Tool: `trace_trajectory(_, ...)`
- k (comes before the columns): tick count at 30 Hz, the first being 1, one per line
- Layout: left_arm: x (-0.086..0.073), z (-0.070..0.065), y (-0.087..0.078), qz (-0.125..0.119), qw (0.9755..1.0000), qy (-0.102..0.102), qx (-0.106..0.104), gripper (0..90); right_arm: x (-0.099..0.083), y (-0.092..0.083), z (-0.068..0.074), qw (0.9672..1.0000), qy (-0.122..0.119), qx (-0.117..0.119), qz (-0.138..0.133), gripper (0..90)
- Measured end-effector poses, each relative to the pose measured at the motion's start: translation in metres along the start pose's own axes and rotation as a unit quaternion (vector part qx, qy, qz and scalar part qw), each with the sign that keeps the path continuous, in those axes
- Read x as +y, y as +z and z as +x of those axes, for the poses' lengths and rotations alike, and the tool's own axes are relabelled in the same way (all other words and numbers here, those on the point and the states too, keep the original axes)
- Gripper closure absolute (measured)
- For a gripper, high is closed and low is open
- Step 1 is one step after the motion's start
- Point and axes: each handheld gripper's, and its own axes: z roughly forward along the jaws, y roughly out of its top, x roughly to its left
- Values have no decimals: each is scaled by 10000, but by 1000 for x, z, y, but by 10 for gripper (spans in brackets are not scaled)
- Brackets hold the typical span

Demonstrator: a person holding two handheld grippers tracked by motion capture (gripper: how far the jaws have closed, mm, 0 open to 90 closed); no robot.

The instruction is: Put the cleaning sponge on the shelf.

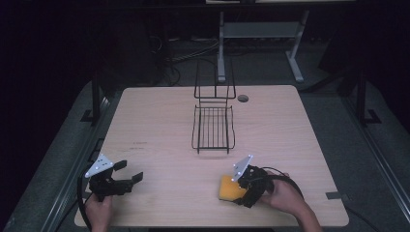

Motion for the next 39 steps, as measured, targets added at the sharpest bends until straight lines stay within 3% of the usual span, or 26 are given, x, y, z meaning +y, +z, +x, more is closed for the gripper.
trace_trajectory(11,0,0,-1,-12,10000,-6,11,141,1,-4,-2,10000,12,21,-63,211)
trace_trajectory(39,0,0,-1,-45,10000,-39,13,141,35,-17,-15,9997,-240,77,-59,211)
